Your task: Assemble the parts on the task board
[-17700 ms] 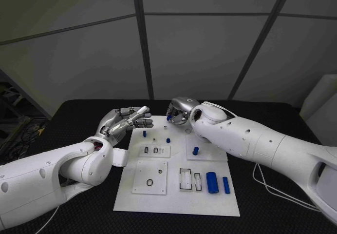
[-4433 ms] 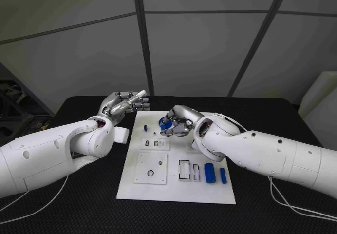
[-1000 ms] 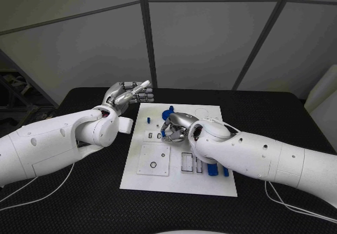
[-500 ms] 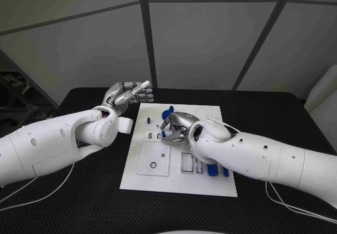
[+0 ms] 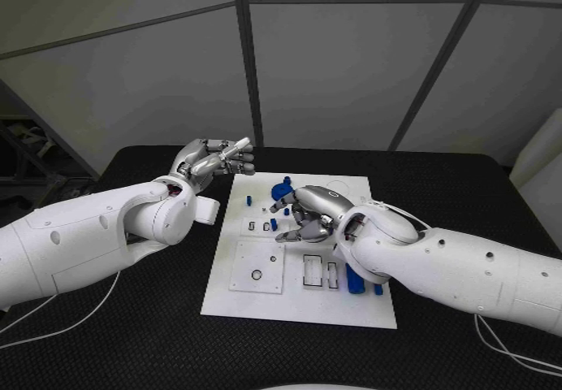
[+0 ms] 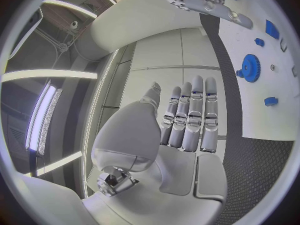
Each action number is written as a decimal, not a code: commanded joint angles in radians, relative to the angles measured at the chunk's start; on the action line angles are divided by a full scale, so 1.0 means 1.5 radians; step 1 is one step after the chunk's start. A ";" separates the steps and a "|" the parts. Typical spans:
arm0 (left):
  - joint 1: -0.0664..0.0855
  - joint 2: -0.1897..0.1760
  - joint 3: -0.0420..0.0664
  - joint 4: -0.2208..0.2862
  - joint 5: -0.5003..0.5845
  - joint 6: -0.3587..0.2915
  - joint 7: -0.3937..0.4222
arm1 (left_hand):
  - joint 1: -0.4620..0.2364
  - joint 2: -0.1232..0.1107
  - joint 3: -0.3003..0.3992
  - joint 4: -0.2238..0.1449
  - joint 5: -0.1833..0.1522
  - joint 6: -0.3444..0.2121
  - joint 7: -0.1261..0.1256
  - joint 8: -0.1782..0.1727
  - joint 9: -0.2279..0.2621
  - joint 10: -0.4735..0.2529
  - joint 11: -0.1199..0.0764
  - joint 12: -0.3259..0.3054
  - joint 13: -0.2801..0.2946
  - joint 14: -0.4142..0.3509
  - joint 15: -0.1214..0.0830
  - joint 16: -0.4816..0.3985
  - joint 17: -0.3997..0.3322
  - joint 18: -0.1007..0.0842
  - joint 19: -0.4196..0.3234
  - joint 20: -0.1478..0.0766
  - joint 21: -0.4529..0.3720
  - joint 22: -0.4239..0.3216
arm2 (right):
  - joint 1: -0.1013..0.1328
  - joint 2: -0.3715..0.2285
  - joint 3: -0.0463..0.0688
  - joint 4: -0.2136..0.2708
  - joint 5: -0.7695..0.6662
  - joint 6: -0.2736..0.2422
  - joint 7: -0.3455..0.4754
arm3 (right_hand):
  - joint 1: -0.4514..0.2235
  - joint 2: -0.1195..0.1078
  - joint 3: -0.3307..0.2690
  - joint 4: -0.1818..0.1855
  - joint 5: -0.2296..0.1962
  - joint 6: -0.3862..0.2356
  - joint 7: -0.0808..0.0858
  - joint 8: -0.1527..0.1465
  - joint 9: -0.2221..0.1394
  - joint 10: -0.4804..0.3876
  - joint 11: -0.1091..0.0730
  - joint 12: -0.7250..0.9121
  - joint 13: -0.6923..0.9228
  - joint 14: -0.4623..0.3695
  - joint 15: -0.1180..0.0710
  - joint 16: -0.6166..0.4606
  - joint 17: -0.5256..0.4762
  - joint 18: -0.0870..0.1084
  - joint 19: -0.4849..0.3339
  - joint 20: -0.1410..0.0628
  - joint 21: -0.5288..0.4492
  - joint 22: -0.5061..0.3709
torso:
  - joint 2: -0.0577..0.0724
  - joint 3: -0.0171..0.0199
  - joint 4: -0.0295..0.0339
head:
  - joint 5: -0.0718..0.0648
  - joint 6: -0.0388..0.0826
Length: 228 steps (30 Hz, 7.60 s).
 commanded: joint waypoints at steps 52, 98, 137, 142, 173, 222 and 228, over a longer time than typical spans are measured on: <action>0.090 0.124 -0.033 -0.044 -0.612 0.279 -0.660 | -0.082 -0.016 -0.119 0.138 0.039 0.009 -0.082 0.117 0.447 0.175 -0.093 0.515 0.731 0.194 -0.105 0.850 0.879 -0.062 0.238 -0.108 0.565 0.605 | 0.063 -0.180 0.065 0.050 0.241 0.028 0.054 | 0.019 0.020 0.004 0.010 0.016 0.043 -0.009 0.007 0.002 -0.014 -0.009 -0.027 -0.024 0.020 -0.001 -0.026 -0.028 0.016 0.019 -0.003 -0.030 0.101 | -0.008 0.0027 -0.0025 | 0.010 0.001; 0.091 0.171 -0.050 -0.079 -0.612 0.328 -0.669 | -0.038 0.008 -0.126 0.130 0.045 0.012 -0.082 0.099 0.495 0.181 -0.093 0.499 0.757 0.196 -0.105 0.855 0.885 -0.062 0.233 -0.107 0.565 0.609 | 0.063 -0.171 0.065 0.043 0.240 0.038 0.039 | 0.017 0.023 0.005 0.012 0.025 0.047 -0.010 0.006 0.002 -0.012 -0.009 -0.026 -0.024 0.021 -0.002 -0.028 -0.028 0.016 0.019 -0.003 -0.031 0.100 | -0.009 0.0024 -0.0023 | 0.006 0.000; 0.090 0.158 -0.050 -0.062 -0.544 0.308 -0.636 | 0.091 0.016 0.080 0.003 0.255 0.004 -0.077 0.031 0.552 0.187 -0.089 0.420 0.769 0.197 -0.104 0.856 0.891 -0.061 0.225 -0.105 0.560 0.617 | 0.063 -0.168 0.065 0.036 0.240 0.041 0.038 | 0.018 0.026 0.007 0.012 0.028 0.050 -0.010 0.006 0.002 -0.009 -0.010 -0.021 -0.022 0.020 -0.003 -0.031 -0.032 0.017 0.017 -0.004 -0.034 0.097 | -0.012 0.0014 -0.0003 | 0.006 -0.009; 0.090 0.143 -0.050 -0.048 -0.547 0.287 -0.630 | 0.050 -0.013 0.164 -0.019 0.255 0.011 -0.077 0.024 0.569 0.192 -0.088 0.402 0.771 0.196 -0.102 0.855 0.890 -0.060 0.225 -0.105 0.559 0.620 | 0.063 -0.167 0.065 0.031 0.241 0.036 0.041 | 0.008 0.027 0.003 0.018 0.018 0.053 -0.011 0.005 0.001 -0.007 -0.010 -0.020 -0.022 0.021 -0.003 -0.033 -0.033 0.017 0.016 -0.004 -0.036 0.095 | -0.013 0.0013 0.0021 | 0.007 -0.008; 0.073 0.121 -0.051 -0.020 -0.668 0.243 -0.623 | -0.030 -0.052 0.287 -0.077 0.272 0.032 -0.078 0.013 0.601 0.209 -0.093 0.371 0.769 0.200 -0.105 0.865 0.901 -0.063 0.236 -0.108 0.565 0.638 | 0.063 -0.164 0.065 0.028 0.231 0.015 0.007 | -0.011 0.027 -0.005 0.034 0.010 0.059 -0.012 0.003 0.001 0.000 -0.011 -0.010 -0.017 0.023 -0.003 -0.033 -0.030 0.018 0.014 -0.005 -0.041 0.091 | -0.013 0.0020 0.0011 | 0.013 -0.016; 0.066 0.131 -0.051 -0.027 -0.686 0.285 -0.640 | -0.056 -0.061 0.300 -0.087 0.268 0.042 -0.079 0.012 0.611 0.217 -0.094 0.372 0.774 0.201 -0.106 0.869 0.906 -0.063 0.235 -0.109 0.565 0.640 | 0.063 -0.164 0.065 0.030 0.231 0.020 0.006 | -0.013 0.027 -0.006 0.037 0.011 0.059 -0.012 0.002 0.000 -0.001 -0.011 -0.010 -0.017 0.023 -0.003 -0.034 -0.031 0.018 0.015 -0.005 -0.041 0.092 | -0.013 0.0024 0.0014 | 0.014 -0.022; 0.066 0.137 -0.051 -0.031 -0.686 0.291 -0.642 | -0.083 -0.070 0.292 -0.079 0.247 0.049 -0.084 0.011 0.617 0.224 -0.095 0.376 0.778 0.202 -0.110 0.872 0.910 -0.063 0.238 -0.111 0.566 0.645 | 0.063 -0.165 0.065 0.031 0.231 0.021 0.005 | -0.013 0.027 -0.006 0.037 0.011 0.059 -0.012 0.002 0.000 -0.001 -0.011 -0.010 -0.017 0.023 -0.003 -0.034 -0.031 0.018 0.015 -0.005 -0.041 0.092 | -0.013 0.0024 0.0013 | 0.013 -0.022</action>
